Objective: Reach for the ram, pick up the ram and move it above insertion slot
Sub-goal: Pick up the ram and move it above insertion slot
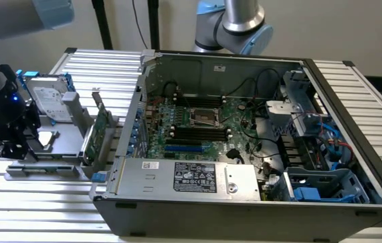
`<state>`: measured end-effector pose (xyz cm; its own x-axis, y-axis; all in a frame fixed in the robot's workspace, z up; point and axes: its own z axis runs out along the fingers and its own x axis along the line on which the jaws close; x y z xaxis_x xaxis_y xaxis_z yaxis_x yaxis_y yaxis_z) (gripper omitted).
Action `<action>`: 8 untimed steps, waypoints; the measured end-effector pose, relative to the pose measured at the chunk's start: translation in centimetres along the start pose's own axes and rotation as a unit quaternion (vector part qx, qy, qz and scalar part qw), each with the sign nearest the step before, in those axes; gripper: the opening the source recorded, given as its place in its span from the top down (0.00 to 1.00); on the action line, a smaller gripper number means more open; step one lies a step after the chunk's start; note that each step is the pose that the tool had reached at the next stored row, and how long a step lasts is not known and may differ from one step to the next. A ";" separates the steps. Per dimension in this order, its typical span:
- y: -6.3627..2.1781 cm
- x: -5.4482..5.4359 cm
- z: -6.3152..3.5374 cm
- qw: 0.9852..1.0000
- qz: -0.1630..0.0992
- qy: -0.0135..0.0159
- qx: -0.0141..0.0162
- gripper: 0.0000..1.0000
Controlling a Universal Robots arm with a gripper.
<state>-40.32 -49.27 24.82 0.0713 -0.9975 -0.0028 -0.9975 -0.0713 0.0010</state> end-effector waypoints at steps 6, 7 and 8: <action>-0.04 0.1 1.09 1.000 0.000 0.000 0.000 0.64; -0.04 0.1 1.27 1.000 0.000 0.000 0.000 0.64; -0.04 0.2 1.45 1.000 0.000 0.000 0.000 0.64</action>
<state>-40.27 -49.42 23.37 0.0713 -0.9975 -0.0027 -0.9975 -0.0713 0.0010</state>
